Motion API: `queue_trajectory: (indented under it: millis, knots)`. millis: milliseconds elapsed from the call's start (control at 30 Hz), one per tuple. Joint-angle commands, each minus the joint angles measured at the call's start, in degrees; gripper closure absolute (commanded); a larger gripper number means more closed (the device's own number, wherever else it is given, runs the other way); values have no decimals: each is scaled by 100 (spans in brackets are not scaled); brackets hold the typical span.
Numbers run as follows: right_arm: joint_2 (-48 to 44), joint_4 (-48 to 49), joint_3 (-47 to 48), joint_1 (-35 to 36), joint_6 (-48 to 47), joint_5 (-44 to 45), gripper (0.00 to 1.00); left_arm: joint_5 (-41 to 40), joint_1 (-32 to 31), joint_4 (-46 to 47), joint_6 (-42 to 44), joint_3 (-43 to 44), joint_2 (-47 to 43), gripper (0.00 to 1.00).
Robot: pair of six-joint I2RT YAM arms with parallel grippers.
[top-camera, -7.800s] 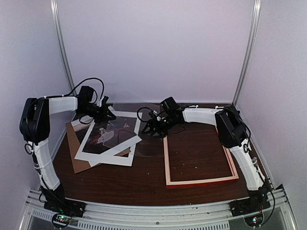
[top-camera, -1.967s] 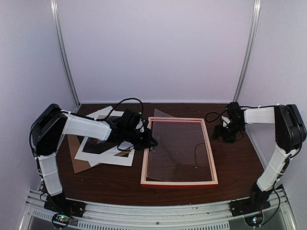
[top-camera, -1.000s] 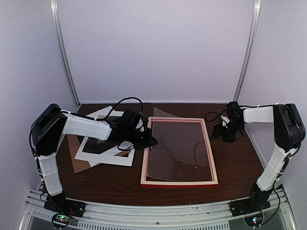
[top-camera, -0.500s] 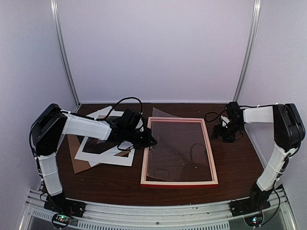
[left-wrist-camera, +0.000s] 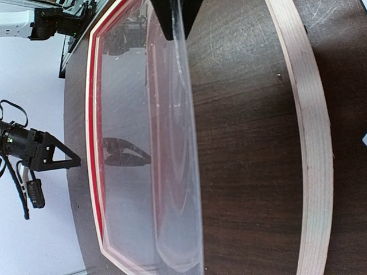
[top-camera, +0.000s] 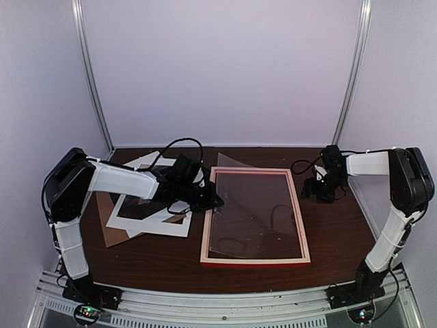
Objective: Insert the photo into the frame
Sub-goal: Place the glass panel in the frame body.
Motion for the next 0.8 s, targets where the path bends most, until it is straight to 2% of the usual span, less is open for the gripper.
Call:
queue_trajectory:
  millis: [0,767]
  knots:
    - [4,52,65,46,-55,-56,25,159,56,15,106,228,54,100]
    - [42,48,56,60,-42,-86,25,557,56,-13,-225,248,92,100]
